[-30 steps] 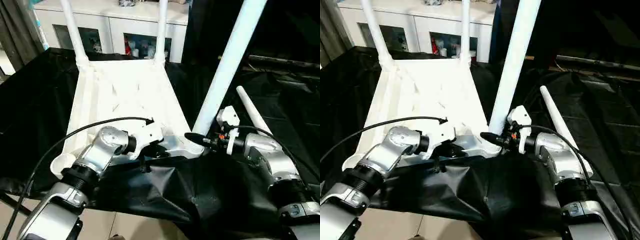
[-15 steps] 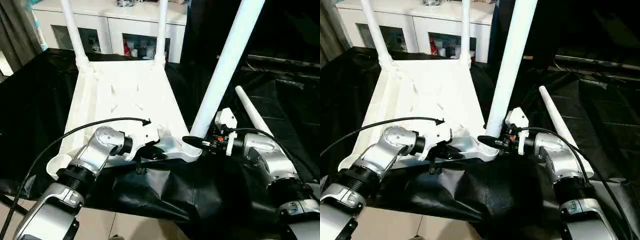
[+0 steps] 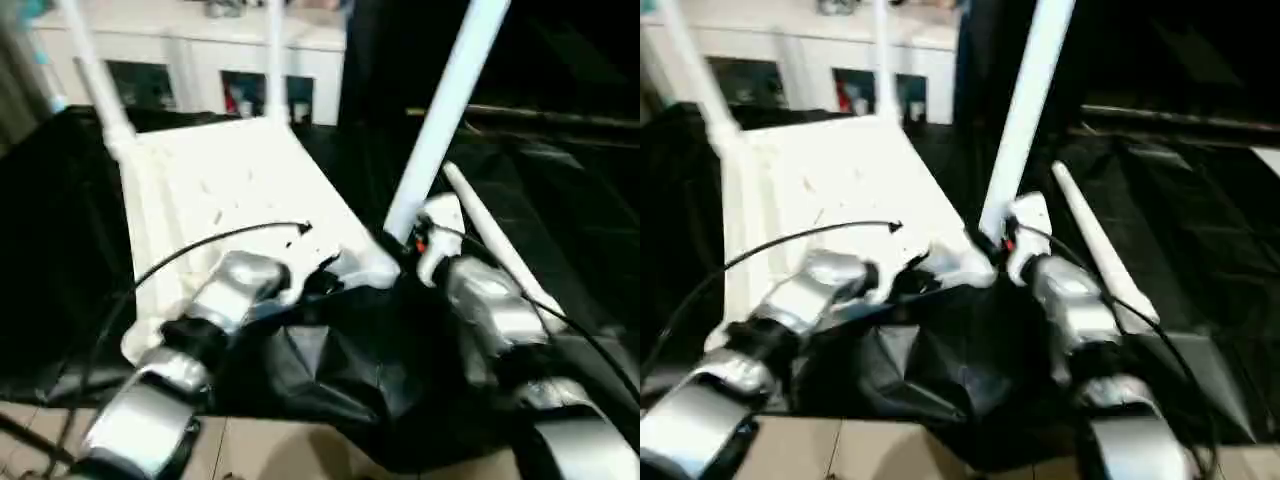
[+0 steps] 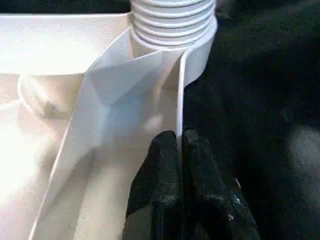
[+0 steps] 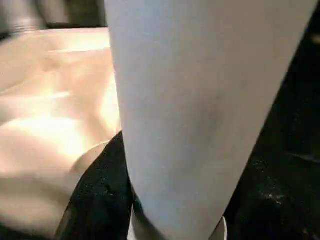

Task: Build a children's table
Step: Insert table leg to table base

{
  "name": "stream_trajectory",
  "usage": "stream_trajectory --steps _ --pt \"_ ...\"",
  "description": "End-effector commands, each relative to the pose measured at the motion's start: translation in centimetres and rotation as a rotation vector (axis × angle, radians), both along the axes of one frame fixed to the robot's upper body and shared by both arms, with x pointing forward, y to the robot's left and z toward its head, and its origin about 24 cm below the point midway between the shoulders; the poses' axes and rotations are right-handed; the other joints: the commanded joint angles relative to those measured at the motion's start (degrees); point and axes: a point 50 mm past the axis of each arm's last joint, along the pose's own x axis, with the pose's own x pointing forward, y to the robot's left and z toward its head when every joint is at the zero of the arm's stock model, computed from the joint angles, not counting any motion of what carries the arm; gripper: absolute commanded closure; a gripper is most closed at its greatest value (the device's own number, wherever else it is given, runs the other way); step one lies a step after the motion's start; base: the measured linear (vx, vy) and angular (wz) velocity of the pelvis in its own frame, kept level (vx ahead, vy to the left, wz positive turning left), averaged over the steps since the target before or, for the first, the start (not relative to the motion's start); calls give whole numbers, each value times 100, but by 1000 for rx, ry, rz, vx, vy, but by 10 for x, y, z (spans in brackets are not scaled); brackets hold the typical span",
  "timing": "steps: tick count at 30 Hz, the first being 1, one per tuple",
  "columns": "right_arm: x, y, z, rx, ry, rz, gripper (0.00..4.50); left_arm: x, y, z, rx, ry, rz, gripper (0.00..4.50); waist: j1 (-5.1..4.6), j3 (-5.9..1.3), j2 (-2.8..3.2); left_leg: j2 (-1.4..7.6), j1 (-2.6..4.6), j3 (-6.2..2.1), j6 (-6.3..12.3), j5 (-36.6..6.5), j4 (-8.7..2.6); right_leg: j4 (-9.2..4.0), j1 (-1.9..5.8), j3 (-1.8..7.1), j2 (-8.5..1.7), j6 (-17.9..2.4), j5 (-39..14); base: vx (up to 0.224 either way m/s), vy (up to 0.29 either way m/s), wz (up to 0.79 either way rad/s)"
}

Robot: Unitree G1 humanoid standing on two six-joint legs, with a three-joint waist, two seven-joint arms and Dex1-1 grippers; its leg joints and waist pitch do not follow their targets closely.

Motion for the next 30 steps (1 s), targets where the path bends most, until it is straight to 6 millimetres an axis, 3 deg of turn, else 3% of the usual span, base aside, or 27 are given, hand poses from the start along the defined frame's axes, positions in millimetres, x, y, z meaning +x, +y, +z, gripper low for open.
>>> stream_trajectory --steps 1,2,3,4,5,6,7,8,9,10,11,12,13,15,16,17,19,25,28,29,30 --pt "-26 -9 -59 -72 289 -138 260 17 1 21 -2 -92 141 450 -99 -253 93 209 177 -127 -104 -4183 -590 -427 192 -72 -198 -298 -3235 0 0 0" --pt "-27 -5 -61 -72 308 -142 260 17 -1 21 4 -95 152 450 -31 -202 168 375 -9 -127 -125 -4712 -875 11 387 -1 -130 -388 -2592 0 0 0" --pt "-27 0 -62 -69 326 -145 260 17 -3 20 14 -95 154 450 47 -188 181 493 -168 -100 -137 -4991 -1102 508 533 100 -89 -462 -2042 -50 -25 7" --pt "-27 1 -63 -69 328 -144 260 17 -3 20 15 -95 155 450 260 -170 78 501 -99 101 -25 -5073 -1227 844 398 369 -68 -465 -1515 -50 -25 7" --pt "-27 4 -63 -70 338 -138 260 16 -5 20 18 -94 155 450 202 -117 -312 -94 635 225 -136 -4060 -231 -527 -446 249 -103 103 -4797 -3 -115 21" --pt "-27 10 -63 -70 355 -121 260 15 -6 19 20 -90 152 450 165 -30 -434 -403 1088 339 -85 -2873 734 -1157 -1032 53 -266 318 -6617 12 -120 -2" --pt "-27 12 -63 -73 360 -121 260 15 -6 18 21 -88 152 450 79 -136 -292 -286 506 181 151 -2001 617 -931 -255 247 -771 411 -6984 113 -45 -29" --pt "-27 14 -63 -81 363 -118 260 15 -6 18 20 -85 154 450 106 -246 -66 -1 119 -32 123 -2145 32 -554 387 34 -776 518 -5579 97 40 -41" --pt "-27 14 -63 -84 366 -118 260 15 -6 17 21 -83 153 450 72 -208 -115 96 85 -106 69 -2451 -138 -490 306 -57 -583 588 -4977 92 68 -29" --pt "-27 14 -63 -84 366 -119 260 15 -6 17 21 -83 154 450 77 -358 59 278 168 -230 60 -2736 -360 -237 412 -5 -510 214 -3082 0 0 0" --pt "-26 15 -63 -85 370 -131 260 16 -6 17 23 -80 160 450 56 -335 43 301 262 -180 99 -2649 -431 -199 281 73 -501 -351 -1881 0 0 0" --pt "-26 16 -63 -85 371 -134 260 16 -5 17 24 -80 162 450 36 -251 -25 183 257 -90 52 -2676 -415 -276 199 65 -478 -665 -2011 0 0 0" --pt "-25 16 -63 -85 372 -139 260 16 -5 18 25 -79 165 450 18 -221 -78 125 279 -49 47 -2744 -398 -333 166 45 -459 -612 -2501 0 0 0" --pt "-25 15 -62 -86 373 -137 260 17 -5 19 26 -81 164 450 2 -206 -82 48 359 -45 78 -2794 -331 -461 115 3 -487 -362 -3533 0 0 0" --pt "-24 15 -62 -87 374 -136 260 17 -4 19 26 -81 163 450 -29 -230 -41 99 268 -97 77 -2774 -367 -443 188 -5 -501 -269 -3502 0 0 0" --pt "-24 15 -62 -87 374 -136 260 17 -4 20 26 -81 163 450 -36 -235 -24 128 255 -112 57 -2823 -395 -436 183 5 -495 -264 -3320 0 0 0" --pt "-23 15 -60 -75 380 -125 260 17 -4 20 31 -83 140 450 -38 -224 -33 122 303 -96 55 -2930 -400 -432 129 23 -480 -347 -3212 0 0 0" --pt "-23 17 -59 -62 425 -50 260 12 -2 20 53 -79 38 450 -32 -231 -29 138 256 -97 67 -2825 -444 -373 160 95 -500 -522 -3010 0 0 0" --pt "-24 17 -59 -76 437 18 260 10 4 20 69 -73 -16 450 -8 -244 -7 141 247 -76 67 -2624 -448 -331 169 144 -510 -684 -2800 0 0 0" --pt "-24 16 -59 -82 436 40 260 10 5 20 67 -78 -29 450 12 -253 -3 150 227 -50 67 -2377 -454 -287 177 191 -516 -862 -2507 0 0 0" --pt "-23 15 -55 -94 410 111 260 8 7 22 55 -87 -76 450 21 -252 -29 142 198 -38 91 -2266 -452 -271 194 203 -520 -907 -2481 0 0 0"
